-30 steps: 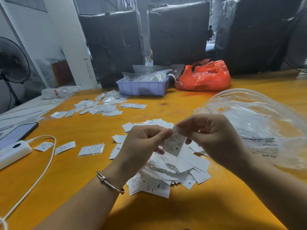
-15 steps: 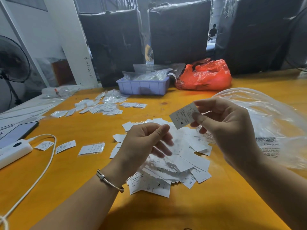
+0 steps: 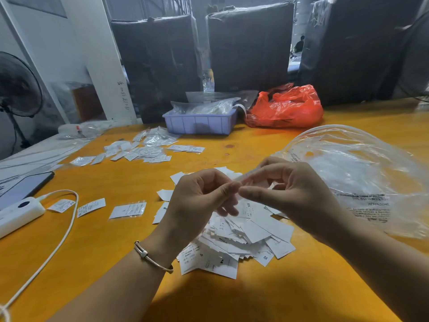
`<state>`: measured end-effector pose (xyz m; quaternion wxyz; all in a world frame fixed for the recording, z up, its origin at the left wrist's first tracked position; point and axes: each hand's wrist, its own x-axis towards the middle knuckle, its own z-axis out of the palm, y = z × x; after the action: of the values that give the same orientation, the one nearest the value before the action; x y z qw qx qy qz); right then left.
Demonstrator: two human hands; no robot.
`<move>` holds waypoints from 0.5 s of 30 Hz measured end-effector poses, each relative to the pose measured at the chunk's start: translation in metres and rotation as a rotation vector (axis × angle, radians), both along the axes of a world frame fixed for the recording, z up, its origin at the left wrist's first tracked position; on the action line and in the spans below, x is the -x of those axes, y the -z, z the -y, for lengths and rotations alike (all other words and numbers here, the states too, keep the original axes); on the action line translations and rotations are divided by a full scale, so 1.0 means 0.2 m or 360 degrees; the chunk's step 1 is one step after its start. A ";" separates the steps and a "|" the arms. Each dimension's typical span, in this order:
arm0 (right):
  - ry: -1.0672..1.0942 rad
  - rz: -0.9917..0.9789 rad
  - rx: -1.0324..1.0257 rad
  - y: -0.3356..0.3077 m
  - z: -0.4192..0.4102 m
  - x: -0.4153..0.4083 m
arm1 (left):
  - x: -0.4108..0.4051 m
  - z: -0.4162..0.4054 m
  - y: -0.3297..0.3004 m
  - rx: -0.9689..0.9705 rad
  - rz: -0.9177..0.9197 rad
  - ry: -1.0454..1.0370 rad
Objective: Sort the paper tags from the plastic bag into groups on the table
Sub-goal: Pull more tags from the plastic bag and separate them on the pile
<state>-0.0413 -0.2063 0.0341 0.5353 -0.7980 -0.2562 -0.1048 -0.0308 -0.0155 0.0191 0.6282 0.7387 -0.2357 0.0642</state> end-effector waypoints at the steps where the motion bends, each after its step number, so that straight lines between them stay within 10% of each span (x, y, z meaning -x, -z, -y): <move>1: -0.0019 0.0016 0.0004 0.00 0.00 0.00 | 0.00 0.00 0.00 -0.0011 0.0011 0.0008; 15: 0.0047 -0.0039 -0.0321 0.00 0.03 -0.03 | 0.00 -0.02 -0.01 -0.0102 -0.0045 0.0123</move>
<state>-0.0344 -0.2123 0.0338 0.6145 -0.7449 -0.2260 -0.1283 -0.0318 -0.0114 0.0218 0.6096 0.7496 -0.2570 0.0220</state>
